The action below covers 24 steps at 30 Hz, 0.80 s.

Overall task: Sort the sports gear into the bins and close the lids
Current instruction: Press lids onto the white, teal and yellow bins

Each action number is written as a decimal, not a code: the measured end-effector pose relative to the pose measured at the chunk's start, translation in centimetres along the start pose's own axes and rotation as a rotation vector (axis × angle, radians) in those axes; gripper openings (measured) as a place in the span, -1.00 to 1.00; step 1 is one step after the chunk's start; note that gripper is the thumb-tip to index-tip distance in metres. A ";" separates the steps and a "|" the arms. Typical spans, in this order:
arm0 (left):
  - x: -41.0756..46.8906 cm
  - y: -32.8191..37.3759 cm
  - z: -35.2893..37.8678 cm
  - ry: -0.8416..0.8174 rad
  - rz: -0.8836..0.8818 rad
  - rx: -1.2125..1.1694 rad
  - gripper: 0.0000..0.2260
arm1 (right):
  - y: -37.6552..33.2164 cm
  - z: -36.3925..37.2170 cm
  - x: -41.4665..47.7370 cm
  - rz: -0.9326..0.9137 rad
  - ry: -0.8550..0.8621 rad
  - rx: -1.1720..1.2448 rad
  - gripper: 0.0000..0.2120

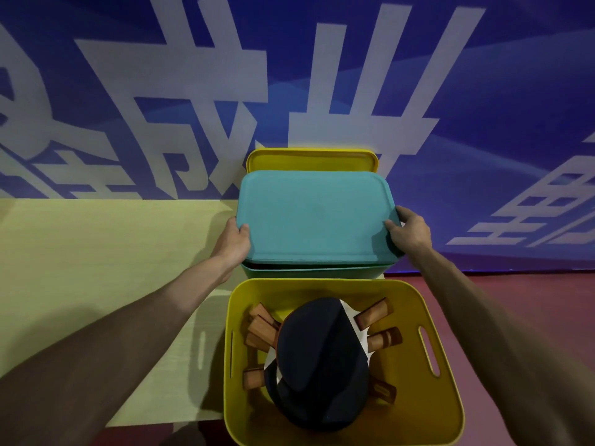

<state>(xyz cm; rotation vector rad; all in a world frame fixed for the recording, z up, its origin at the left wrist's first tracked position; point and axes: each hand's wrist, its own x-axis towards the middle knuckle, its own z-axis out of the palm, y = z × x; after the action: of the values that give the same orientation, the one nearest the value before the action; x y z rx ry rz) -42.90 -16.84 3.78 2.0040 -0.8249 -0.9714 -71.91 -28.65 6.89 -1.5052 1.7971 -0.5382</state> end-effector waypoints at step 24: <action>-0.7 -0.9 0.8 0.071 0.105 0.152 -0.65 | 1.4 2.3 -0.9 -0.133 0.017 -0.176 -0.62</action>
<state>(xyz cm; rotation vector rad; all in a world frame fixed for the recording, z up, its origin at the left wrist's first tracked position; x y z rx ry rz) -43.73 -16.08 2.95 2.0878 -0.9801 -0.7943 -71.02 -27.19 4.61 -1.7541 1.8048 -0.4676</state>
